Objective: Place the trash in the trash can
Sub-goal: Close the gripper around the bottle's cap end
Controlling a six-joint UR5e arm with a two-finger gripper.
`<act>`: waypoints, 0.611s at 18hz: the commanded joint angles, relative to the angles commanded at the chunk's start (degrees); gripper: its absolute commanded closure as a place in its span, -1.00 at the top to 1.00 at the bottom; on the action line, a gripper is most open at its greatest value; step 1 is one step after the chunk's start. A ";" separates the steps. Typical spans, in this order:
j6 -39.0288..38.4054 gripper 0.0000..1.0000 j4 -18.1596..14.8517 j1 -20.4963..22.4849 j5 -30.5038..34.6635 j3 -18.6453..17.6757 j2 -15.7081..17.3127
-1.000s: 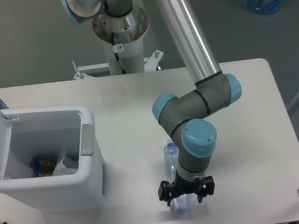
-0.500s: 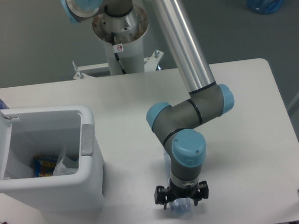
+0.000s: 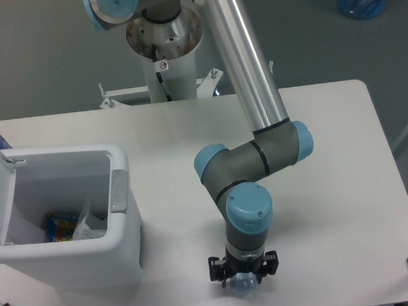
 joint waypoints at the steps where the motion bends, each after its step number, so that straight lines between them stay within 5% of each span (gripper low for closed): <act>1: 0.00 0.41 0.00 0.00 -0.09 0.00 0.17; 11: 0.44 0.19 -0.09 0.00 -0.09 -0.61 1.14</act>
